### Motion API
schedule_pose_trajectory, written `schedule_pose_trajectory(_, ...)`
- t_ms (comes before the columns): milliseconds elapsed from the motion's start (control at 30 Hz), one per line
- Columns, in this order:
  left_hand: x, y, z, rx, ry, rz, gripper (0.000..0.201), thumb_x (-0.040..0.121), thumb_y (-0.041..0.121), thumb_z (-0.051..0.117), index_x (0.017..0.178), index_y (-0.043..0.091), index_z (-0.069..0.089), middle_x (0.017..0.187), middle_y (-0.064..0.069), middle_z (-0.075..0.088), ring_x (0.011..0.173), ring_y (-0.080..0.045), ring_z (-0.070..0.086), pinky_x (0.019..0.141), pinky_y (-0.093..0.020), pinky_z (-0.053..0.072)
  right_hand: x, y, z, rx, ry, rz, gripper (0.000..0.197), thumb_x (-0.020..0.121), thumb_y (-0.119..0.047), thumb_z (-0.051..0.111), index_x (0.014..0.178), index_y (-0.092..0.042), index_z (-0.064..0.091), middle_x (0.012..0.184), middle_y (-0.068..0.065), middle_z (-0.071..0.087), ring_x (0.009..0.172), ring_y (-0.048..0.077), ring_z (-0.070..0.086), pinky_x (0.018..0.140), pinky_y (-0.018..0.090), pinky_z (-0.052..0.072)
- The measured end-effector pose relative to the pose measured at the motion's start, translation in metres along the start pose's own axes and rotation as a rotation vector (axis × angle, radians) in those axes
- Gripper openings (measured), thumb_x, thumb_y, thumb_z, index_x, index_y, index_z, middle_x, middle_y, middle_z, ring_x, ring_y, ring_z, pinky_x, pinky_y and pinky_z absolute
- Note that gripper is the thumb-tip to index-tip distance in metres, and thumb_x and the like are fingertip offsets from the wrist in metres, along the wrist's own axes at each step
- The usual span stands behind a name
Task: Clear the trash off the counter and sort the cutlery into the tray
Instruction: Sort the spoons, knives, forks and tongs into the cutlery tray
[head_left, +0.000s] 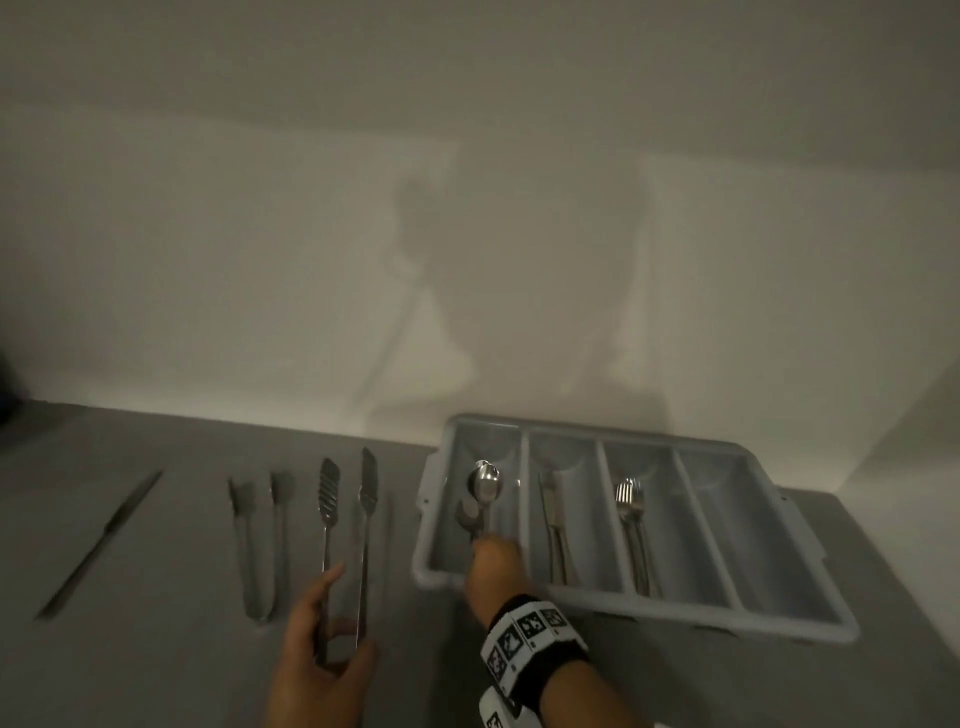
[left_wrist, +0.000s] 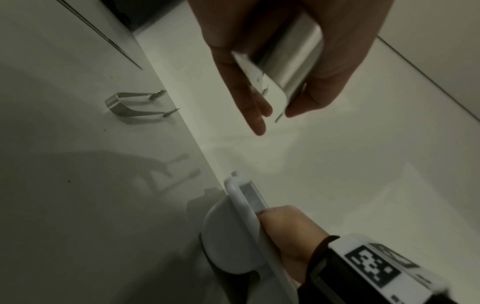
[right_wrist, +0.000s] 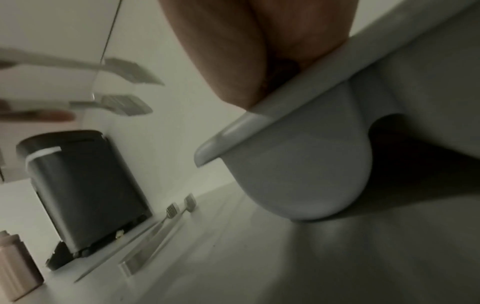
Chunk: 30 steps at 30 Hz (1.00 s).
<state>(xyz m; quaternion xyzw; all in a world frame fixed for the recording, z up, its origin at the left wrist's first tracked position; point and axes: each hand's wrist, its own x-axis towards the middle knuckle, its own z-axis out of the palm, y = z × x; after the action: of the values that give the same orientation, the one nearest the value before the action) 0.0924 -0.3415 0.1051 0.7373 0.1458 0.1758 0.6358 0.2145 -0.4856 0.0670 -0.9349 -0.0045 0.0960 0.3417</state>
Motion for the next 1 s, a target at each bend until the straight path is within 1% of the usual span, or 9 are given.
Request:
schedule_pose_trajectory(133, -0.008, 0.011, 0.025, -0.023, -0.029, -0.009, 0.074, 0.068, -0.022, 0.059, 0.094, 0.046, 0.051, 0.076, 0.035, 0.063, 0.069, 0.01, 0.059, 0.044, -0.007, 0.048, -0.017, 0.01, -0.019, 0.113, 0.035, -0.162, 0.017, 0.089, -0.011, 0.045, 0.098, -0.005, 0.058, 0.111, -0.002, 0.052, 0.1, 0.014, 0.05, 0.101, 0.034, 0.043)
schedule_pose_trajectory(233, -0.008, 0.026, 0.055, -0.043, -0.165, 0.027, 0.062, 0.071, -0.023, 0.056, 0.1, 0.032, 0.054, 0.079, 0.038, 0.063, 0.063, 0.008, 0.061, 0.047, -0.011, 0.05, -0.043, 0.039, -0.049, 0.129, 0.118, -0.305, 0.023, 0.09, -0.014, 0.048, 0.11, -0.011, 0.058, 0.128, -0.012, 0.04, 0.125, 0.005, 0.032, 0.109, 0.022, 0.026)
schedule_pose_trajectory(367, -0.007, 0.044, 0.117, -0.026, -0.47, 0.074, 0.053, 0.077, -0.012, 0.057, 0.105, 0.034, 0.055, 0.084, 0.012, 0.071, 0.061, 0.001, 0.061, 0.049, -0.011, 0.049, -0.094, 0.103, -0.09, 0.204, 0.326, -0.242, 0.018, 0.085, -0.019, 0.049, 0.096, -0.017, 0.063, 0.106, 0.007, 0.063, 0.1, 0.007, 0.054, 0.094, 0.02, 0.042)
schedule_pose_trajectory(467, -0.01, 0.054, 0.187, 0.044, -0.685, 0.125, 0.049, 0.079, -0.004, 0.053, 0.101, 0.039, 0.056, 0.093, 0.0, 0.062, 0.058, -0.006, 0.056, 0.052, -0.013, 0.046, -0.14, 0.161, -0.105, 0.237, 0.486, -0.065, 0.019, 0.078, -0.037, 0.043, 0.091, -0.04, 0.057, 0.094, -0.001, 0.066, 0.09, 0.009, 0.058, 0.085, 0.019, 0.044)
schedule_pose_trajectory(533, -0.018, 0.056, 0.242, 0.061, -0.794, 0.176, 0.045, 0.077, 0.002, 0.05, 0.098, 0.041, 0.056, 0.099, -0.005, 0.059, 0.075, -0.014, 0.059, 0.069, -0.027, 0.052, -0.172, 0.193, -0.11, 0.253, 0.54, 0.054, 0.02, 0.075, -0.04, 0.043, 0.089, -0.049, 0.054, 0.087, -0.013, 0.063, 0.087, 0.009, 0.059, 0.081, 0.012, 0.043)
schedule_pose_trajectory(600, -0.031, 0.054, 0.298, 0.119, -0.885, 0.206, 0.039, 0.079, 0.0, 0.049, 0.107, 0.027, 0.057, 0.113, -0.016, 0.055, 0.096, -0.026, 0.057, 0.089, -0.036, 0.049, -0.202, 0.215, -0.117, 0.241, 0.556, 0.149, 0.016, 0.076, -0.036, 0.045, 0.086, -0.04, 0.057, 0.083, -0.017, 0.06, 0.088, 0.01, 0.057, 0.078, 0.007, 0.039)
schedule_pose_trajectory(733, -0.053, 0.045, 0.392, 0.182, -0.919, 0.063, 0.037, 0.085, 0.0, 0.046, 0.118, 0.015, 0.052, 0.124, -0.022, 0.053, 0.089, -0.026, 0.055, 0.08, -0.033, 0.046, -0.246, 0.247, -0.121, 0.249, 0.661, 0.234, 0.025, 0.07, -0.038, 0.038, 0.085, -0.028, 0.056, 0.083, -0.001, 0.068, 0.084, 0.001, 0.053, 0.074, -0.001, 0.036)
schedule_pose_trajectory(900, -0.054, 0.016, 0.445, 0.385, -0.847, -0.018, 0.037, 0.09, 0.007, 0.045, 0.127, 0.009, 0.048, 0.132, -0.022, 0.049, 0.116, -0.04, 0.049, 0.1, -0.041, 0.04, -0.282, 0.271, -0.114, 0.27, 0.71, 0.35, 0.035, 0.071, -0.021, 0.049, 0.081, -0.053, 0.056, 0.091, -0.053, 0.049, 0.078, -0.026, 0.05, 0.072, -0.005, 0.036)
schedule_pose_trajectory(1000, -0.041, -0.002, 0.452, 0.502, -0.877, -0.081, 0.038, 0.089, 0.013, 0.047, 0.127, 0.014, 0.047, 0.137, -0.024, 0.042, 0.117, -0.042, 0.048, 0.102, -0.042, 0.039, -0.294, 0.266, -0.113, 0.287, 0.71, 0.396, 0.038, 0.069, -0.026, 0.047, 0.073, -0.064, 0.055, 0.088, -0.057, 0.046, 0.074, -0.026, 0.05, 0.072, -0.005, 0.036)
